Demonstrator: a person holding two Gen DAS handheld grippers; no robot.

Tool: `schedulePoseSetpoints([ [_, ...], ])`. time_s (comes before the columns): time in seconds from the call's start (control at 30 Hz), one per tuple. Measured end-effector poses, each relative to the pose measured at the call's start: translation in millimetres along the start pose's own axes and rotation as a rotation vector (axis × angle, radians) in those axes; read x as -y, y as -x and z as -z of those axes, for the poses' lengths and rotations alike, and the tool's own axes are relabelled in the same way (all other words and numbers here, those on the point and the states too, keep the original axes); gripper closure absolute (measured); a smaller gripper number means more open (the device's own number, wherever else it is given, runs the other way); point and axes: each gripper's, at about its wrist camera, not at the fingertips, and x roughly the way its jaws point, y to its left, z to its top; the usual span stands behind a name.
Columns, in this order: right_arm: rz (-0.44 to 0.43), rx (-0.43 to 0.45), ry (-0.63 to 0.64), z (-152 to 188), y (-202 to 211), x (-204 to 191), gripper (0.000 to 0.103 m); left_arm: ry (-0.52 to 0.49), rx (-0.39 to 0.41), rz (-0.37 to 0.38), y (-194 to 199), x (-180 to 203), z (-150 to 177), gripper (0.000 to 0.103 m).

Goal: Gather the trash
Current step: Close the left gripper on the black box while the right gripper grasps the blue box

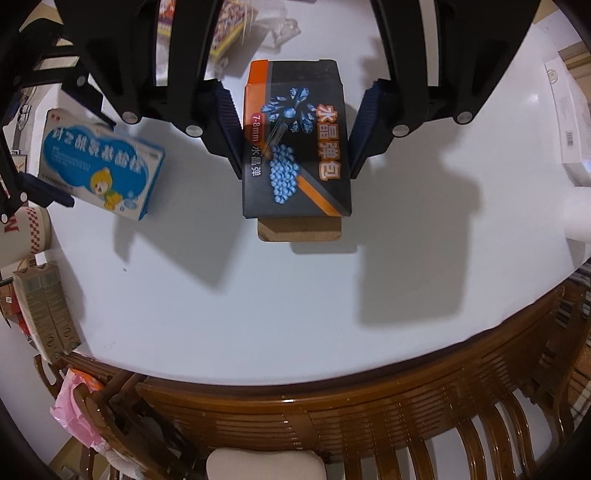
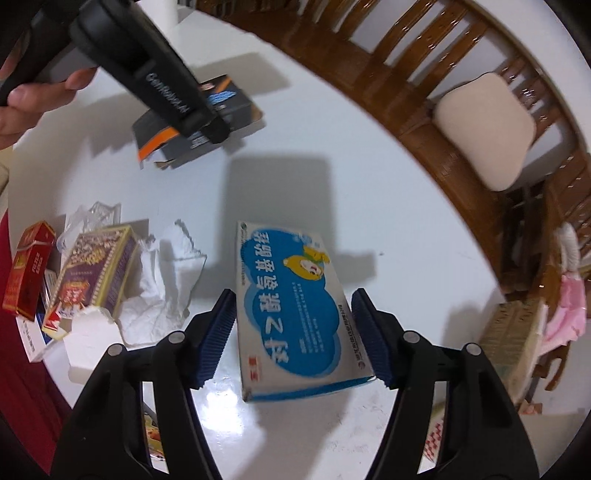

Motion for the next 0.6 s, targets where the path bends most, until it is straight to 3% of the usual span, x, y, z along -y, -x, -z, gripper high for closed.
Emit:
schedulePoseSetpoints([
  [0.17, 0.043, -0.032, -0.001, 6.1, -1.0, -18.5, 0.041, 0.001, 0.019, -0.008, 15.5, -2.8, 14.4, 0.051],
  [0.33, 0.084, -0.006, -0.043, 6.7, 6.4, -22.3, 0.041, -0.017, 0.028, -0.023, 24.2, 0.5, 30.3, 0.051],
  [0.37, 0.079, -0.002, -0.057, 6.9, 9.6, -20.6, 0.066, -0.022, 0.03, -0.027, 27.0, 2.0, 34.0, 0.051],
  [0.4, 0.077, -0.005, -0.065, 6.8, 12.1, -20.1, 0.08, -0.025, 0.033, -0.027, 29.3, 2.8, 37.3, 0.051],
  [0.6, 0.075, -0.043, -0.099, 9.9, 11.3, -14.3, 0.083, -0.05, 0.045, -0.021, 39.1, 7.5, 49.7, 0.051],
])
